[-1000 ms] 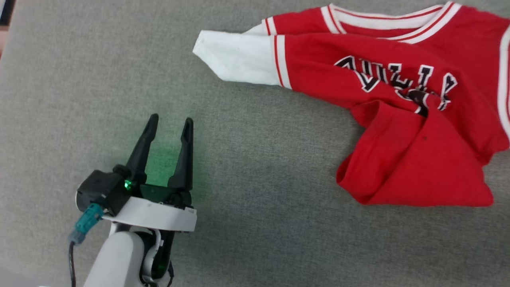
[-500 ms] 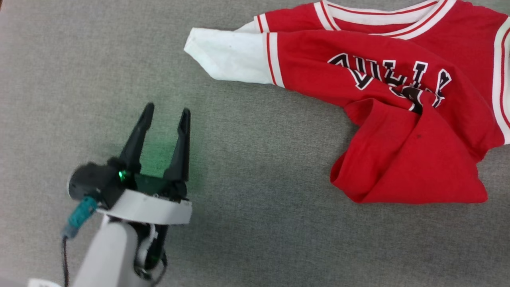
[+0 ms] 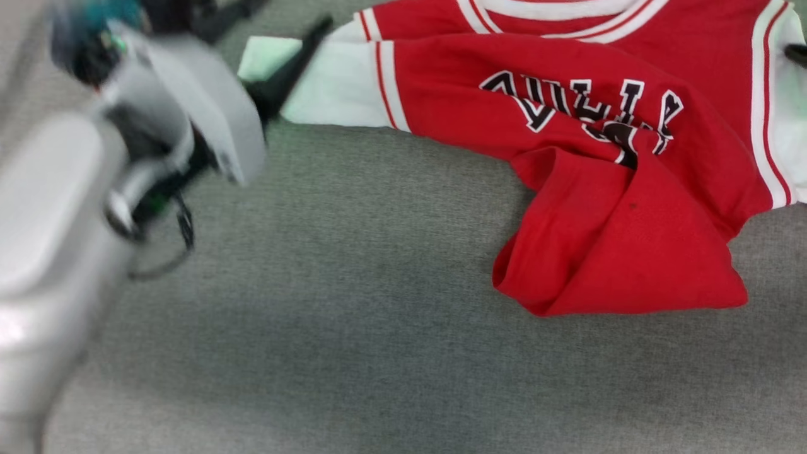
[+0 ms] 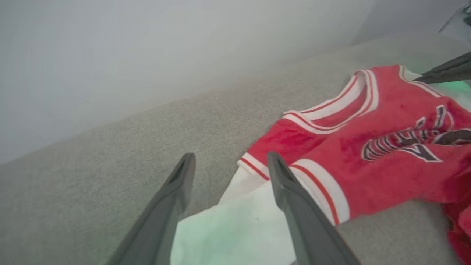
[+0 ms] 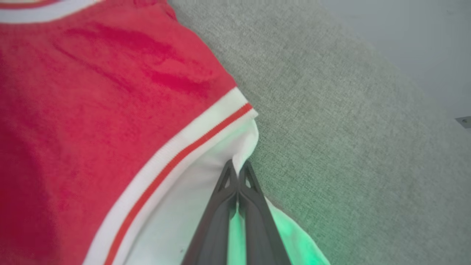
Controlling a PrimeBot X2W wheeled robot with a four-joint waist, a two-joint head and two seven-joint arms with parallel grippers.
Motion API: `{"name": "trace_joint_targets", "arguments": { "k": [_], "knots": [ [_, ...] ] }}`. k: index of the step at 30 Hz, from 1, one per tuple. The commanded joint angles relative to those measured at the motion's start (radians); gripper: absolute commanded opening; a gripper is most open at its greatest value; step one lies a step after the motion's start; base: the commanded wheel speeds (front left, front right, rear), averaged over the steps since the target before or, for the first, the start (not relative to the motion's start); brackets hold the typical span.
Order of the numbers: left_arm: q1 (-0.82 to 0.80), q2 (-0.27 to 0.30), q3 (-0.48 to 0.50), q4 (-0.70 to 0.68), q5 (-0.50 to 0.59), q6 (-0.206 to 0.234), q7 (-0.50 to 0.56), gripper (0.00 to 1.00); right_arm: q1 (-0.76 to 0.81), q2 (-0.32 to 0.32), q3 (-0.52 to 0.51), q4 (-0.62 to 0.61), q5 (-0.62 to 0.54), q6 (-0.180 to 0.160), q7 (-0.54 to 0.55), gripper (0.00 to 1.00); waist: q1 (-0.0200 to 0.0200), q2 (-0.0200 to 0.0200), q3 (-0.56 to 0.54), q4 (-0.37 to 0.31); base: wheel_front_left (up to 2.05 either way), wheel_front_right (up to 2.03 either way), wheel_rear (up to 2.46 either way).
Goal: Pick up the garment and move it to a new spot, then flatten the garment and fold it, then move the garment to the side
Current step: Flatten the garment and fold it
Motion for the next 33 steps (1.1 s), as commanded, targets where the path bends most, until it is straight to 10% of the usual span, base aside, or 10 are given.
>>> {"name": "trace_joint_targets", "arguments": {
  "k": [1,12,33],
  "knots": [
    [-0.065,0.016,-0.029,0.04,-0.064,0.002,0.056,1.0,-0.005,0.024,0.026,-0.005,0.008,-0.002,-0.001,0.0,0.0,0.0,0.031,-0.028,0.0,0.0,0.0],
    [-0.364,0.015,-0.306,0.345,-0.354,0.001,0.314,1.0,-0.071,0.061,0.098,-0.011,0.023,-0.002,-0.007,0.0,0.0,0.0,0.084,-0.066,0.0,0.0,0.0],
    [-0.446,0.105,-0.536,0.232,-0.648,0.001,0.496,0.92,-0.063,0.068,0.119,-0.005,0.043,-0.002,-0.026,0.0,0.0,0.0,0.104,-0.068,0.0,0.0,0.0]
  ]
}}
